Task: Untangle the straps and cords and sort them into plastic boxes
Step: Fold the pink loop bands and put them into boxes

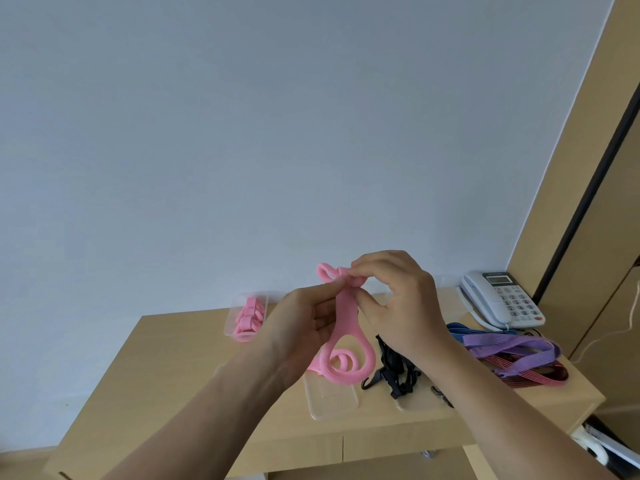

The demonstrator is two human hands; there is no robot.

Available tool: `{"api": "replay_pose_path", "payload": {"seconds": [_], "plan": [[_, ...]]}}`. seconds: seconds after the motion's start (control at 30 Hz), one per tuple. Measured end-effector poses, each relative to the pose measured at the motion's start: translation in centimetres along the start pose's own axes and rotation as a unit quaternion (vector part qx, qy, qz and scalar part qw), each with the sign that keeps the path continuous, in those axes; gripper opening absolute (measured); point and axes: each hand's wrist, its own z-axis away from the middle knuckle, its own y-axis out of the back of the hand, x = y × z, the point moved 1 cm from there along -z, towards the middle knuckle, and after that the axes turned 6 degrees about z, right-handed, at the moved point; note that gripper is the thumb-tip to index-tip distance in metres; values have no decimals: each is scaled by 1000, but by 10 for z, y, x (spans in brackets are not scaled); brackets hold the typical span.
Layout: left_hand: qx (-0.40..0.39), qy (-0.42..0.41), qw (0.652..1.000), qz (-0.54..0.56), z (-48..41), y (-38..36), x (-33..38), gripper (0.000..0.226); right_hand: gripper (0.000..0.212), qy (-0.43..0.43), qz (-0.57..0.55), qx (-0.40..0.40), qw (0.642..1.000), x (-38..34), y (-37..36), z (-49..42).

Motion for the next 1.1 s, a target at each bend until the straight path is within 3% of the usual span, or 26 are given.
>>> {"api": "replay_pose_path", "payload": {"seconds": [0.17, 0.3, 0.4, 0.57, 0.8, 1.1], "plan": [[11, -31, 999, -27, -1, 6, -2, 33, 23, 15, -9, -21, 1000, -2, 1, 2], [6, -46, 997, -66, -4, 12, -2, 34, 15, -24, -40, -48, 998, -2, 5, -4], [-18, -53, 991, -121, -2, 13, 0, 21, 20, -72, -9, -130, 989, -1, 5, -10], [-41, -56, 988, -134, 3, 18, 3, 25, 12, -95, -34, -246, 964, -1, 6, -15], [-84, -6, 985, -153, 7, 24, 4, 40, 16, -124, -46, -232, 964, 0, 7, -11], [-80, 15, 988, -128, 5, 29, 1, 57, 18, -110, -16, -165, 980, -4, 3, -3]]}}
